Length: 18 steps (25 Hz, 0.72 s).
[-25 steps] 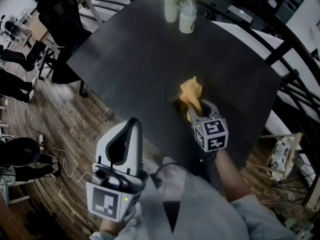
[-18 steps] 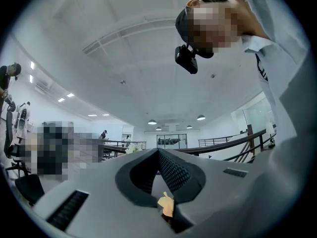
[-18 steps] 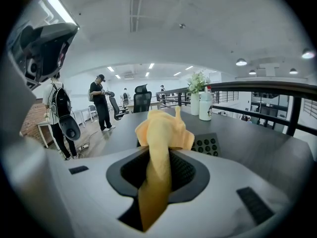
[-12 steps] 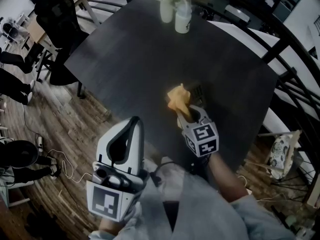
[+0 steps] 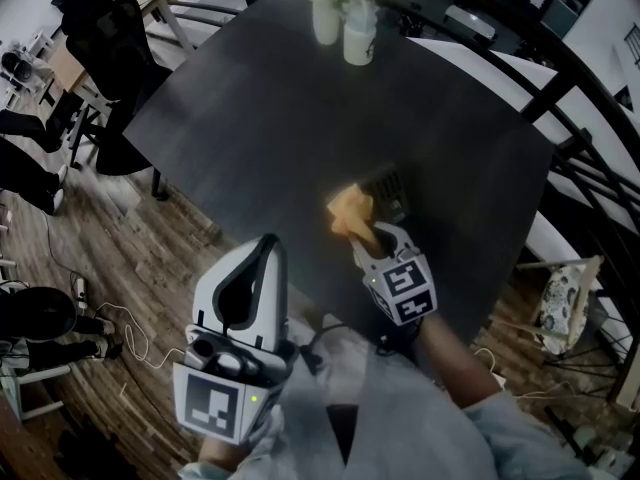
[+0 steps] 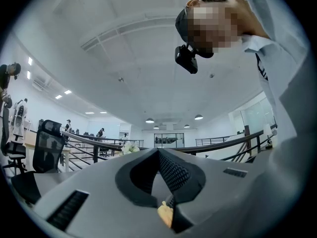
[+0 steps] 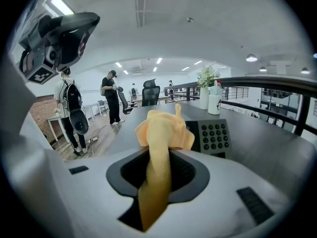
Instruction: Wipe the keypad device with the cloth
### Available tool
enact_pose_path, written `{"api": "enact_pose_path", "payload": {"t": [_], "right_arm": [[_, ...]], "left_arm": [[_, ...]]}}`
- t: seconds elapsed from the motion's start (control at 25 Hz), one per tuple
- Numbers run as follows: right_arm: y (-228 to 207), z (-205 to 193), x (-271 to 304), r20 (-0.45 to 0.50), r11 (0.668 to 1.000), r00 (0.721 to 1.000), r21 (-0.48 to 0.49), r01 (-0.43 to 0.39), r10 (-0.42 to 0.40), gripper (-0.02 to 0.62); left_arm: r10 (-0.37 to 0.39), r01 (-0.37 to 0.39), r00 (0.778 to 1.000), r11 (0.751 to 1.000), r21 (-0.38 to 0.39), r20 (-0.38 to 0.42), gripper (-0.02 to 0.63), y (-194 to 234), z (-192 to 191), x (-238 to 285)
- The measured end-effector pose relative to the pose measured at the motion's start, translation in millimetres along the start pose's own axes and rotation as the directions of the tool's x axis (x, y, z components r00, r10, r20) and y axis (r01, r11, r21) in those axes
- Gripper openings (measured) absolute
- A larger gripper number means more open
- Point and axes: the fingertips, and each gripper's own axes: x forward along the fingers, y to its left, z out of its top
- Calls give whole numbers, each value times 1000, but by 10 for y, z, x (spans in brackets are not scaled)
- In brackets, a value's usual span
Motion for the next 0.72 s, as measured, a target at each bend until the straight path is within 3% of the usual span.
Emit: {"api": "enact_pose_path", "payload": {"t": [0.72], "right_arm": [[-819,-210,-197,-18,979,983,95,183,-182,100]], "left_arm": [[-21,21,1000,1000,-9,-23,14,-93,-83,80]]}}
